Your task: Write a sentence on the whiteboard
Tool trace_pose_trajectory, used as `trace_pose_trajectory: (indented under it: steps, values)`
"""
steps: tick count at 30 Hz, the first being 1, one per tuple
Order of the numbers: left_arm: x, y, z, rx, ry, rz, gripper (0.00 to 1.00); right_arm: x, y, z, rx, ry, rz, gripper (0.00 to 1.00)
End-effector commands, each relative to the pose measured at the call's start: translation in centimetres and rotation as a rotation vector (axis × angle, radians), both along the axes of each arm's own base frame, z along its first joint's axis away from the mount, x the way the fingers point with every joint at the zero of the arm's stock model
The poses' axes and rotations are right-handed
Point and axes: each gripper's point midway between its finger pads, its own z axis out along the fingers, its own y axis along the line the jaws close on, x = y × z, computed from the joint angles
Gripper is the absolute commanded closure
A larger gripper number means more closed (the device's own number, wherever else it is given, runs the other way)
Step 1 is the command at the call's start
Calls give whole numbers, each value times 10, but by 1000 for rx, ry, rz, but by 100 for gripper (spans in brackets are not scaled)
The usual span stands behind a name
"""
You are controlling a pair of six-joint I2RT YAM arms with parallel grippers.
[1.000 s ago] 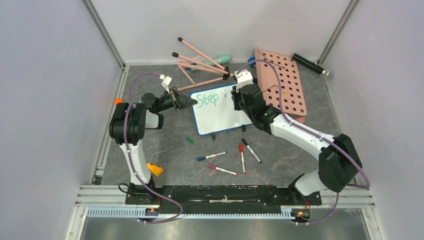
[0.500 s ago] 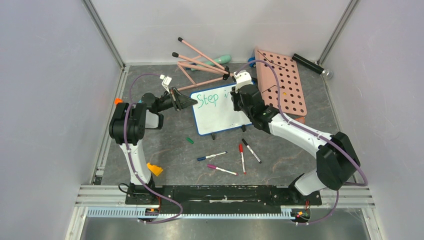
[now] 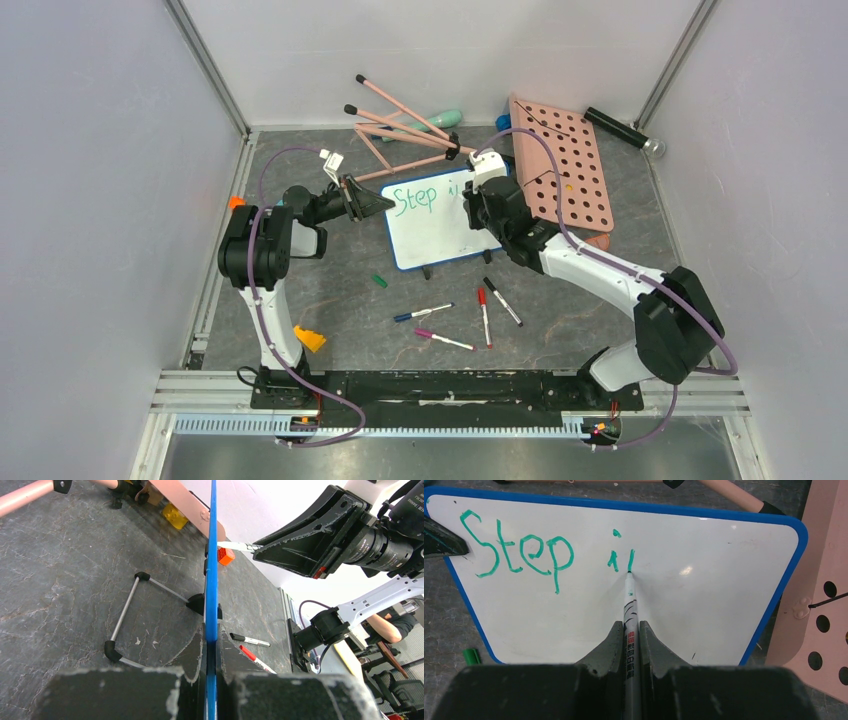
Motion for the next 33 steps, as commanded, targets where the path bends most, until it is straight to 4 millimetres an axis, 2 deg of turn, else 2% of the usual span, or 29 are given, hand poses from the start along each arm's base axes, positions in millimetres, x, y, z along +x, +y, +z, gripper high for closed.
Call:
trace_pose_trajectory:
  steps: [1,10,18,26,33]
  values:
    - [1,1,19,-5,-101,1,98,8,2,21,29,-48,-14,100]
    - [1,2,19,-4,-99,0,98,19,6,28,24,-61,-16,100]
    - [1,1,19,-4,-99,0,98,25,-2,34,20,-77,-47,100]
    - [1,1,19,-4,-100,-1,98,26,-14,29,6,-63,-83,100]
    - [1,1,19,-4,-101,0,98,23,-14,24,1,-50,-70,100]
